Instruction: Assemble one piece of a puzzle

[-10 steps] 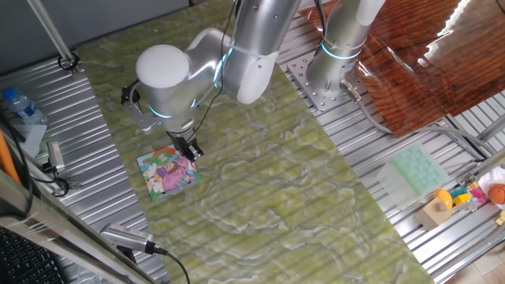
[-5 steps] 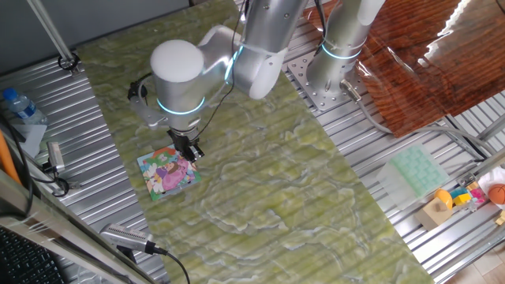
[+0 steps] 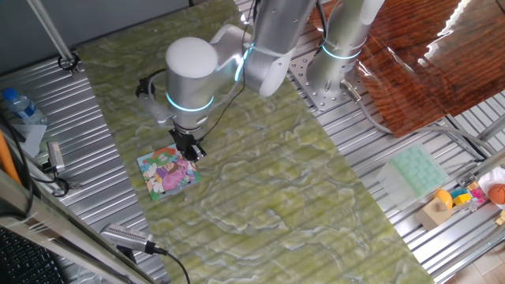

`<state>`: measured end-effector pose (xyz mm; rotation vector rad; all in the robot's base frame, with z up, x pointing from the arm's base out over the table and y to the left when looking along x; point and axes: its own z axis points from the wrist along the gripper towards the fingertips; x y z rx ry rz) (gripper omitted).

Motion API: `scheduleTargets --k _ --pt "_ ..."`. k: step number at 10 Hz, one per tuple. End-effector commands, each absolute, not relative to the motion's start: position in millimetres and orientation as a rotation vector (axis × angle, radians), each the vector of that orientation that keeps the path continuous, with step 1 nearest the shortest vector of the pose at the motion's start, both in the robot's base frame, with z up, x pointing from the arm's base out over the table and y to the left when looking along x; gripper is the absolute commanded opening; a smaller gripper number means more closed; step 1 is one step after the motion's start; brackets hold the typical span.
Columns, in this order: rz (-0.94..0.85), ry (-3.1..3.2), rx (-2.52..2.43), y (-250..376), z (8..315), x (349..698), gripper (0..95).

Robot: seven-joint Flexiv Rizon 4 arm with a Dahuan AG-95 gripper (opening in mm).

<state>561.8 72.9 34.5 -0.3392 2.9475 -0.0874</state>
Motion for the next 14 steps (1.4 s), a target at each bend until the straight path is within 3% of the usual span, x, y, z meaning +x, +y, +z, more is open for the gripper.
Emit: scheduleTargets --k 1,6,14 --pt "-0.098 2.912 -0.349 72 34 563 0.0" --pt "-0.104 2.908 -0.384 73 35 564 0.0" --pt "-0.186 2.981 -0.395 78 63 564 0.0"
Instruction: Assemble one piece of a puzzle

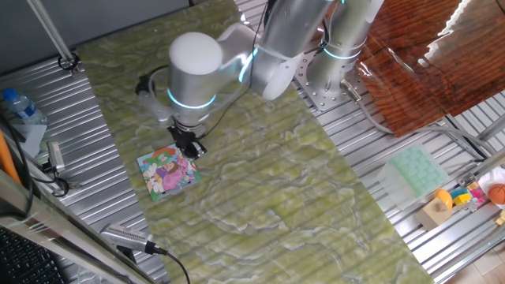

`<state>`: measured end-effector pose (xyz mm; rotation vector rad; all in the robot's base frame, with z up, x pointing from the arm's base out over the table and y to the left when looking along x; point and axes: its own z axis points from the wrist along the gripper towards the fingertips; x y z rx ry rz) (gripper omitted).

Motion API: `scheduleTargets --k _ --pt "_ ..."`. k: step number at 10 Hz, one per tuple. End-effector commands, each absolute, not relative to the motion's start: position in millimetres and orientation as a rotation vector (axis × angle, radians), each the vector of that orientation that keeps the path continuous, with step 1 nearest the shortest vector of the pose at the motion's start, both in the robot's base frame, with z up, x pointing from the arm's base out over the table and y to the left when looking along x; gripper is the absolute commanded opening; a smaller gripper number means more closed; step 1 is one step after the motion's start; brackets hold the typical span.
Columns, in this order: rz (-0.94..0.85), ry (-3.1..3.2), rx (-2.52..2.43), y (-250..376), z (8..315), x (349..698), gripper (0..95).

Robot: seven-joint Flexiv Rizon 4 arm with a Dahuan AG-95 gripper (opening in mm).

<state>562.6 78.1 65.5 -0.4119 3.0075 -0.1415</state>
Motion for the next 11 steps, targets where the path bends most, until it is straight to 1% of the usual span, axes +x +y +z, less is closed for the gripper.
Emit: scheduleTargets --k 1,7,11 --pt "-0.179 2.993 -0.391 78.3 64.6 564.1 0.0" --pt "-0.19 2.932 -0.43 76.9 66.2 563.0 0.0" --pt "-0.139 3.004 -0.463 77.0 65.9 563.1 0.0"
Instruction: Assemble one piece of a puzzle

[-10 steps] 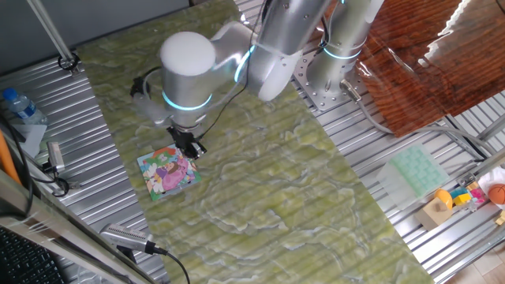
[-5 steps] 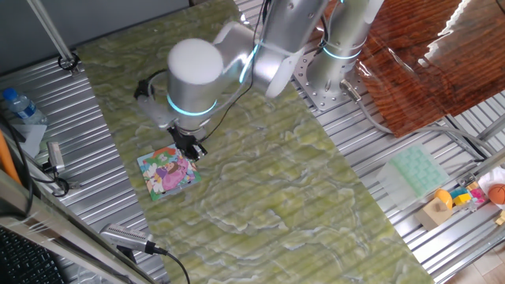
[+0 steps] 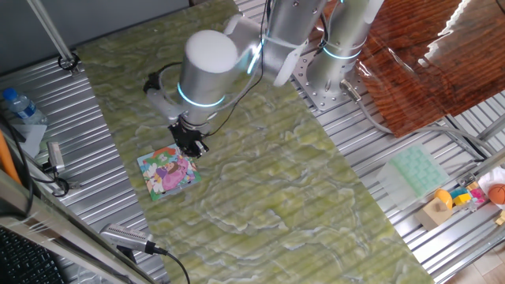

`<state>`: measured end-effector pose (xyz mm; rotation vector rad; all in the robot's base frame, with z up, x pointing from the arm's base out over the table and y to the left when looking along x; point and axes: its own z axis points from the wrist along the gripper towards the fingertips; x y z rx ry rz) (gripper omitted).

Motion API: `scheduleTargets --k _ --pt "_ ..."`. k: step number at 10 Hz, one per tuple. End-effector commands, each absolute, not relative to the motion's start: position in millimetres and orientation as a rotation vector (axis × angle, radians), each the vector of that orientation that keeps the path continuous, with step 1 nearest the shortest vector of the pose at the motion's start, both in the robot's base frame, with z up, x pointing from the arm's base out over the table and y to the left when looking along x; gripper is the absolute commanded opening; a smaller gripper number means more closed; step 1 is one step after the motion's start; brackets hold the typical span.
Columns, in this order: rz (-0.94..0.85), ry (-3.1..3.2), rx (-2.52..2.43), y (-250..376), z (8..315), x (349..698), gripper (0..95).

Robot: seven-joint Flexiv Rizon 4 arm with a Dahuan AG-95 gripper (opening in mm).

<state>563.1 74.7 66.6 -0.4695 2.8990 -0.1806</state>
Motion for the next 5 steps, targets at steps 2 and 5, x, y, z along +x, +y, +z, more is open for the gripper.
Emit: scheduleTargets --k 2,5 --pt "-0.136 3.021 -0.455 78.0 65.1 563.8 0.0" --pt "-0.031 3.051 -0.477 79.0 64.6 564.4 0.0"
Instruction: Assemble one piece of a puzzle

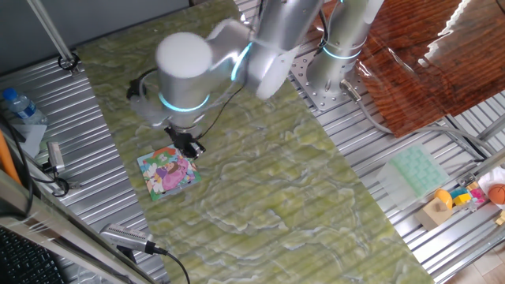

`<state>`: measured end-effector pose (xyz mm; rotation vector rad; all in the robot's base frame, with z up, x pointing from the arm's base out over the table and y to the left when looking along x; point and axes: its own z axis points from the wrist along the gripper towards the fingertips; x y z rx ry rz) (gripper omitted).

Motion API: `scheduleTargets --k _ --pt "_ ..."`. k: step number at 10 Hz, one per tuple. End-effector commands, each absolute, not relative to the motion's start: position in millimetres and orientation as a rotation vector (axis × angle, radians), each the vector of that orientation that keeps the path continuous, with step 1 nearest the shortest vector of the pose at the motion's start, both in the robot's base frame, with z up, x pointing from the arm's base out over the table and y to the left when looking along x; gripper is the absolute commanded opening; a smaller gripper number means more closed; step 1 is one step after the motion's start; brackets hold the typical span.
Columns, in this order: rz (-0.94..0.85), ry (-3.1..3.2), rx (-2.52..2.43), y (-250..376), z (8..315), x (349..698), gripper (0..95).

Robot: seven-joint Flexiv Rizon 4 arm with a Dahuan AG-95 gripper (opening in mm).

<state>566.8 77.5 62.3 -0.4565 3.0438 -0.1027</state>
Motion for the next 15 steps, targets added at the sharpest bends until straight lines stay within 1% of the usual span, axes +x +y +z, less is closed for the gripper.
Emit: scheduleTargets --k 1,12,15 --pt "-0.01 3.056 -0.484 79.0 64.5 564.5 0.0" --pt "0.04 3.101 -0.368 78.9 64.7 564.4 0.0" --pt "0.029 3.133 -0.344 78.9 64.7 564.4 0.0"
